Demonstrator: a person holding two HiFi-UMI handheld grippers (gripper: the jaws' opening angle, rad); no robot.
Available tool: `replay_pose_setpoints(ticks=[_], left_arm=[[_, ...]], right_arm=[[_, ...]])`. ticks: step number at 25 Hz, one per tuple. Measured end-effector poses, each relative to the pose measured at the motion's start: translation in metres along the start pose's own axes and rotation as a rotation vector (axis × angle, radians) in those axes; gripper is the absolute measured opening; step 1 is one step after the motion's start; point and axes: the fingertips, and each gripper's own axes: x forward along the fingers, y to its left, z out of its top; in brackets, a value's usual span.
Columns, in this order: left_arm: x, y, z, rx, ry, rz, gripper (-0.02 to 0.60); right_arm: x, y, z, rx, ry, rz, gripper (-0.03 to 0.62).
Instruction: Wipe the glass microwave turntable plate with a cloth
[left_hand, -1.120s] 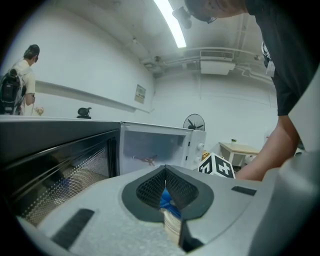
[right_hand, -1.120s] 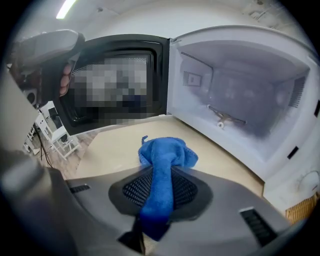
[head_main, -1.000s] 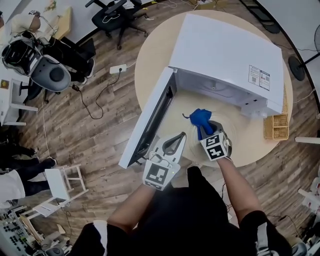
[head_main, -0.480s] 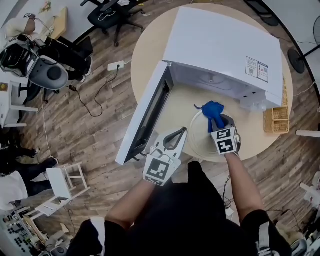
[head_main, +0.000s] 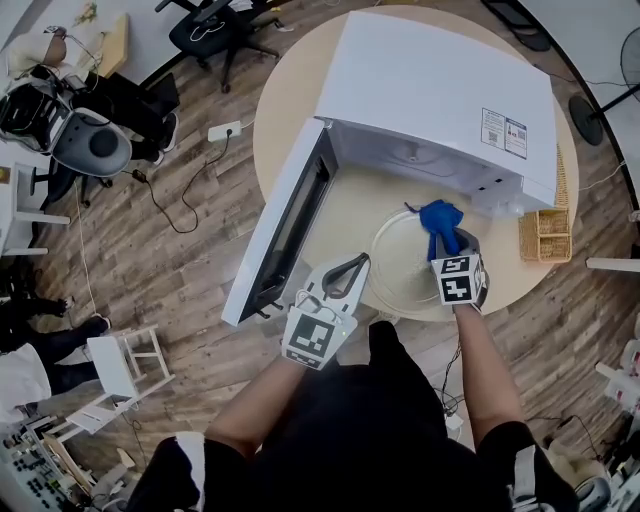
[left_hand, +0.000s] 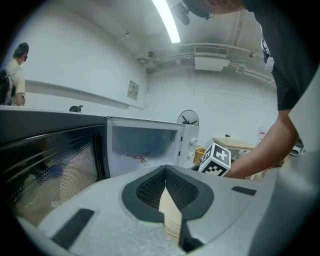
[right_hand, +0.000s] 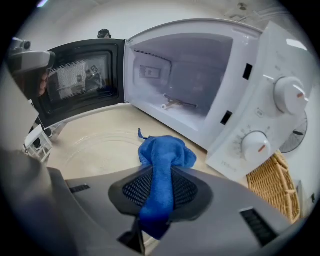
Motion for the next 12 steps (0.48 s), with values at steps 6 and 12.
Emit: replay_pose_setpoints(ticks=[6, 12], left_arm=[[0.000, -0.003, -0.001, 0.011, 0.003, -0.003, 0.006], [-0.001, -0.006, -0.002, 0.036, 0.007, -0.008, 0.006]], right_arm=[[-0.006, -0.018, -0.010, 0.004, 0.008, -0.084, 0.084], [-0.016, -0.018, -0.007, 0.033, -0.031, -0.074, 0.084]])
